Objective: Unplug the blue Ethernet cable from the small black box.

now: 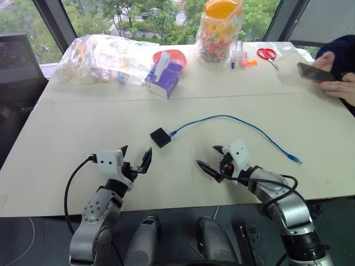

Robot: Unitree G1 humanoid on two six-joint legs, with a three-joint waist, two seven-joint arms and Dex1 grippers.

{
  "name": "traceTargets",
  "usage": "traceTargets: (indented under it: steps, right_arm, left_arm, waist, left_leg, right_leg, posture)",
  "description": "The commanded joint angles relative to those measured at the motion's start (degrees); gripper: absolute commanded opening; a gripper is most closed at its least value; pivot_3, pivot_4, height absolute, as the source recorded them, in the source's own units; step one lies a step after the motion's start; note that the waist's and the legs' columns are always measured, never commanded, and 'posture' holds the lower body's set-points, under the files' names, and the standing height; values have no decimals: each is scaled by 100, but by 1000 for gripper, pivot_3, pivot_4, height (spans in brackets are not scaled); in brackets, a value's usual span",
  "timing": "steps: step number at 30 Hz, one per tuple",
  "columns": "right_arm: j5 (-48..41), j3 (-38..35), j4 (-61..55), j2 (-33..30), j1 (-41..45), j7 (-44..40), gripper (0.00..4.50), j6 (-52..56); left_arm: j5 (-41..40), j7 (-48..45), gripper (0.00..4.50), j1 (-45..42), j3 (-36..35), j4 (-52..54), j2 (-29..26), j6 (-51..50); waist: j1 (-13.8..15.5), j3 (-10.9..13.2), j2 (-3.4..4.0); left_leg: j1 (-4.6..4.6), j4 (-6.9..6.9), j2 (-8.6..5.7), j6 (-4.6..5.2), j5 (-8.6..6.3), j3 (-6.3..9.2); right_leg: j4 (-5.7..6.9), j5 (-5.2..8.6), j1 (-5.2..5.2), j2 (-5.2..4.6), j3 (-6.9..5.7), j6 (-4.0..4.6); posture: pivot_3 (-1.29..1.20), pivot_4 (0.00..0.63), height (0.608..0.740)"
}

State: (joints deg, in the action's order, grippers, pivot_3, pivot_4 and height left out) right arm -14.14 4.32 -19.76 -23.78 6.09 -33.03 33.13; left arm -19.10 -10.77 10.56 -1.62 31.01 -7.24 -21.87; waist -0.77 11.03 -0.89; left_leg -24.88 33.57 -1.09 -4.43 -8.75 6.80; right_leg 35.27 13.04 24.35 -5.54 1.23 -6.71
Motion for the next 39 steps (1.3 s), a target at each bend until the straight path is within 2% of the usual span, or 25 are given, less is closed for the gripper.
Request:
traceTargets:
  steps: [1,12,17,22,25,28,31,34,39]
  right_arm:
    - [-114,-22,-79,-25,237,-57,4500,11]
    - [-311,-39,68,-340,497,-586,4500,135]
    - [-442,8,78,-814,561,-1175,4500,134]
    - [-756,-13,276,-1239,1351,-1729,4500,581]
    - [-689,268,649,-1420,2035,-2066,4500,711]
    - [-205,950,1500,-1574,3124,-2702,4500,418]
    - [182,1509,2500,-1397,4077,-3305,4500,-117]
    - [681,2049,3713,-916,4971,-3743,4500,-783]
    - [1506,2681,5983,47,6269,-4308,4500,-2147]
  left_arm:
    - [-127,-28,4486,-69,-140,214,-68,-12]
    - [-542,-357,4486,-142,-230,304,-396,-148]
    - [-1049,-660,4486,-353,-533,226,-780,-545]
    - [-1451,-1018,4486,-498,-748,188,-1230,-906]
    - [-1693,-1216,4486,-642,-938,7,-1478,-1052]
    - [-1961,-1683,4486,-880,-1096,-169,-2019,-1344]
    - [-2081,-1963,4486,-1131,-1192,-311,-2445,-1506]
    - [-2041,-2086,4486,-1258,-1264,-457,-2627,-1476]
    - [-1935,-2093,4486,-1327,-1363,-533,-2697,-1366]
  waist:
    - [-3,0,0]
    - [5,0,0]
    - [3,0,0]
    - [-17,2,2]
    - [-11,2,3]
    - [-25,4,3]
    - [-39,4,3]
    - [-60,4,3]
    - [-153,5,4]
  left_leg:
    - [0,1,0,-1,0,0]
    - [-2,2,-1,1,0,0]
    - [-2,5,-1,1,-1,0]
    - [-2,10,1,3,-1,0]
    - [-3,15,1,4,-2,0]
    - [-5,20,1,6,-3,0]
    - [-7,18,1,6,-3,0]
    - [-9,15,0,11,-7,0]
    - [-8,-10,0,12,-6,0]
  right_leg:
    - [0,0,-1,0,0,0]
    - [-1,-3,-3,0,0,5]
    - [-1,-1,-3,0,0,1]
    - [-1,-1,-2,0,-1,2]
    - [0,-2,-3,0,-2,3]
    - [-1,-2,-1,0,-3,3]
    - [-2,-5,1,0,-4,8]
    - [-2,-16,2,0,-4,24]
    - [3,-30,13,3,-4,-1]
  posture:
    - [0,150,728]
    - [0,150,728]
    - [0,150,728]
    - [0,150,728]
    - [0,150,728]
    - [0,150,728]
    - [0,150,728]
    - [0,150,728]
    - [0,150,728]
